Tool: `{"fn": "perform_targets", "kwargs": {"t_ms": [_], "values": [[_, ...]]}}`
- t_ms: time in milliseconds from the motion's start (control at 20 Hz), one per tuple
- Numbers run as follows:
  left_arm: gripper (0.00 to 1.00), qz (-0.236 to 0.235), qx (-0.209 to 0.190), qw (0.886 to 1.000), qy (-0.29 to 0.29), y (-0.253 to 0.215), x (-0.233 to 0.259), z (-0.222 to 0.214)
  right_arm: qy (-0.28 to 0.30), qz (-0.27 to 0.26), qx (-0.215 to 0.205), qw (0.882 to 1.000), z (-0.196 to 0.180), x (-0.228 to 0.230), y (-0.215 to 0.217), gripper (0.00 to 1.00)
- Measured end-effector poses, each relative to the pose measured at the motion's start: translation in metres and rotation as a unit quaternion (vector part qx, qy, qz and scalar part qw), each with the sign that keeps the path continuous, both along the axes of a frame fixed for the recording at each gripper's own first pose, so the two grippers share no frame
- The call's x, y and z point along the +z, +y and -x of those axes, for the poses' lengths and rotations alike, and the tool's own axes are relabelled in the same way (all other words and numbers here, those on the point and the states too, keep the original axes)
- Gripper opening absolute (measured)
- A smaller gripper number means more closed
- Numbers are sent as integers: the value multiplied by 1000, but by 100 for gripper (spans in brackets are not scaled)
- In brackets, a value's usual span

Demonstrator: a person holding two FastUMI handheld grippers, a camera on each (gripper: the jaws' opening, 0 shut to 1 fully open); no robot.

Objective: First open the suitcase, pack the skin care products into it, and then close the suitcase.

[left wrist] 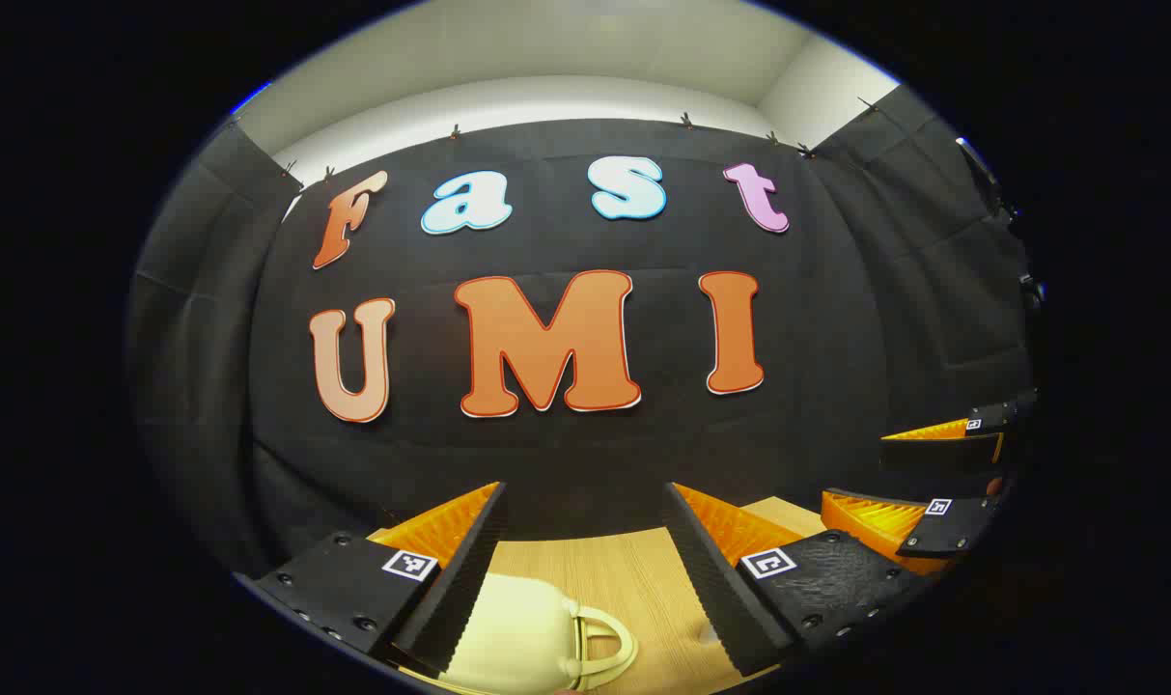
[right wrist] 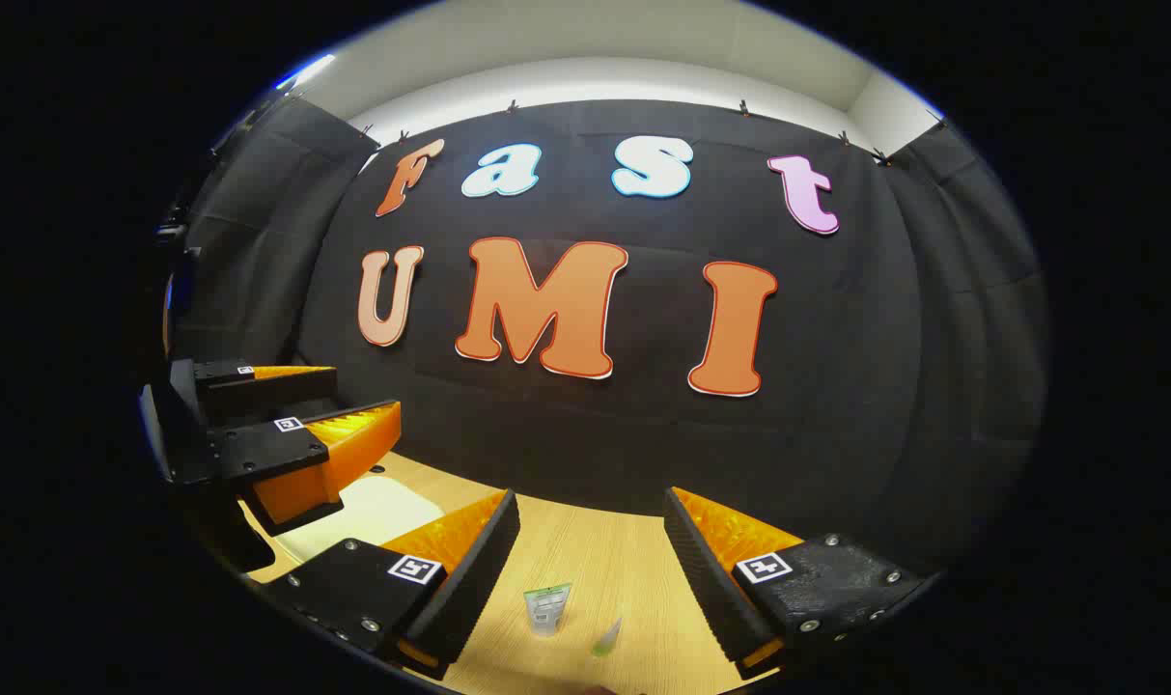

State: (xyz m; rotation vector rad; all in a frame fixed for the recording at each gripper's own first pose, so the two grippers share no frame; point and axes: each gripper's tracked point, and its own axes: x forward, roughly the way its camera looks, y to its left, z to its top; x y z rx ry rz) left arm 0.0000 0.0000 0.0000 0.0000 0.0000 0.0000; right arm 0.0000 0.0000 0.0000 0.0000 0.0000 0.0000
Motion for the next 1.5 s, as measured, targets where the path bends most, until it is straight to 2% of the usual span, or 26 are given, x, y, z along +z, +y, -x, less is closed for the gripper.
{"fn": "perform_targets", "kwargs": {"t_ms": [750, 1050, 1250, 1500], "values": [[98, -17, 4, 1000, 1, 3, -1, 2, 5, -10, 4, 1000, -8, -1, 3, 95], [98, -67, -23, 997, 36, -10, -39, 0, 7, -4, -15, 1000, -10, -3, -17, 95], [98, -127, -56, 987, 86, -25, -87, 1, 11, 2, -41, 999, -11, -7, -44, 95], [97, -215, -106, 958, 156, -47, -164, 14, 26, 5, -74, 997, -5, -24, -75, 95]]}}
